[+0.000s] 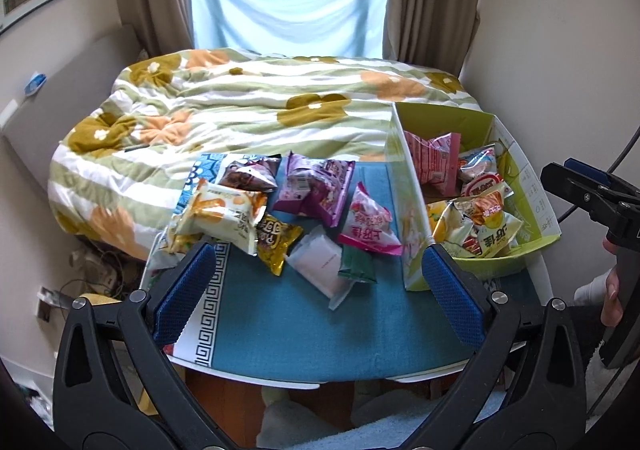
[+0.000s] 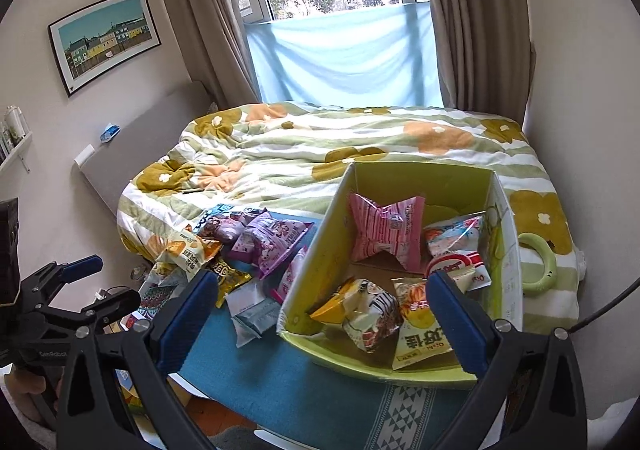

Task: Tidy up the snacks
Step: 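Move both tools back toward the remaining snack bags, then grasp the white potato chip bag with the left tool while the right tool grasps the orange cake bag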

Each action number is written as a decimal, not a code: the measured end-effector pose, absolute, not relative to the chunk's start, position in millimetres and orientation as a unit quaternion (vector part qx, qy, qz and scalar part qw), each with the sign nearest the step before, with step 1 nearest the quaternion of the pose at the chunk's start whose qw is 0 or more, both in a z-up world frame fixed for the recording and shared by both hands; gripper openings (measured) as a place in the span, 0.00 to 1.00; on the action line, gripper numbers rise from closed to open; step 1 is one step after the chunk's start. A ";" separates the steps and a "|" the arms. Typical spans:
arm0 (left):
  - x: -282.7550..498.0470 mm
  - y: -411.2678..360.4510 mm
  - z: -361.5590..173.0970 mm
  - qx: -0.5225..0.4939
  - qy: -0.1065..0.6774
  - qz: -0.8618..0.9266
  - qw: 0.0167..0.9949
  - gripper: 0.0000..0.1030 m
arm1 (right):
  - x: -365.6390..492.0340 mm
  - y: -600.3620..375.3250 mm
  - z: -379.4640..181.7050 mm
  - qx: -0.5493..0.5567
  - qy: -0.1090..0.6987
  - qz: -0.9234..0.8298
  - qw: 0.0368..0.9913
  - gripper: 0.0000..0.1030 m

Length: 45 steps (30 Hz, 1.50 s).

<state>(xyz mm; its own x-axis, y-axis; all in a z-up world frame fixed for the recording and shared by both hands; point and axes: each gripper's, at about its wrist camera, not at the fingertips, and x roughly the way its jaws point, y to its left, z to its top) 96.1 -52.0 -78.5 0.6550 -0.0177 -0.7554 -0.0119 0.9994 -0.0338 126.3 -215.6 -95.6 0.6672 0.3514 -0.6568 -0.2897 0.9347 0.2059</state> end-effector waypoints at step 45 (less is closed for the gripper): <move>215.5 163.7 -261.4 -0.031 0.553 -0.045 0.831 0.99 | 255.7 84.9 -235.9 -0.165 0.438 0.384 0.796 1.00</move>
<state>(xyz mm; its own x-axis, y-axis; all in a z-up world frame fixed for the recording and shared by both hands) 215.5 163.7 -261.4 0.3840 -0.1083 -0.9169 0.0408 0.9941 -0.1003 255.7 84.9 -235.9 0.3211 0.4668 -0.8240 -0.7565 0.6499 0.0734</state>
